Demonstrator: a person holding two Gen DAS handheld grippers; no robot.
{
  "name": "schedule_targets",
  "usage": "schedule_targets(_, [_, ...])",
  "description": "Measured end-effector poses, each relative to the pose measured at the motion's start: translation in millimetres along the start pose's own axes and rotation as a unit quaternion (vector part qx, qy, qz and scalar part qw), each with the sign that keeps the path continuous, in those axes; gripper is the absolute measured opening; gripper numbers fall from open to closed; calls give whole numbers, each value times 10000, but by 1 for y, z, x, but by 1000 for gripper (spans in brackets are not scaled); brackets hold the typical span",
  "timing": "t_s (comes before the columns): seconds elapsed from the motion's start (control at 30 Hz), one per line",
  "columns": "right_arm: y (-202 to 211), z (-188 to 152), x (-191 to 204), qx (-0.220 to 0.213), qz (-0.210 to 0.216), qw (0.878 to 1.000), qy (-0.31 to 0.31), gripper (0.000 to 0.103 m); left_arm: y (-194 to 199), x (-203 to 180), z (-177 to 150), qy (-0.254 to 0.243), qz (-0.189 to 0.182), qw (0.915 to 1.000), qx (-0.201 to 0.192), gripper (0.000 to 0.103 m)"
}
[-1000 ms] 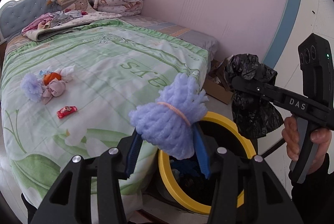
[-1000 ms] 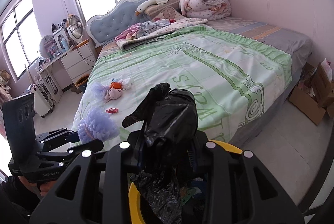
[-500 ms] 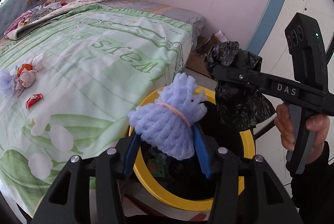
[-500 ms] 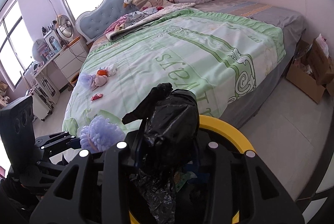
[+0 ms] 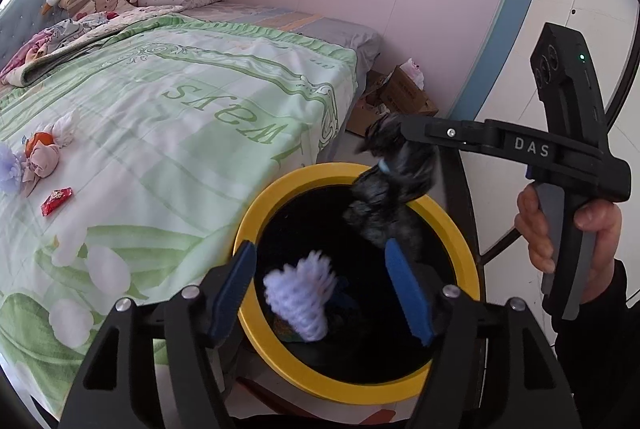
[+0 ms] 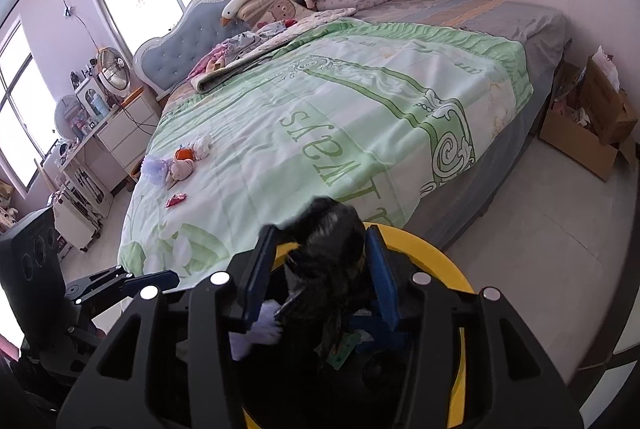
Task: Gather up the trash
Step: 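Open both grippers to drop the items into the bin, then move both grippers back toward the trash on the bed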
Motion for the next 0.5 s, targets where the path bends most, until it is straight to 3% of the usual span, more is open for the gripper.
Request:
schedule_targets(0.17, [9,6,-5,-171,-76,9998,-79,47,7,5,2,77,-3,9999,-145,77])
schedule_targets(0.5, [16,19,-6,-449,-76,9989,-70,54,24,27,10,191,327,9982,-464,87])
Point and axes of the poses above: each gripper's, at about its wrist camera, not at the fingertips, and y roughly against the way its jaws point, x to its left, z to its top, the point moved 6 cm from there along -y, roughly the way its jaws point, and after that the axes turned 10 degrees about x, right-handed, at the moved point
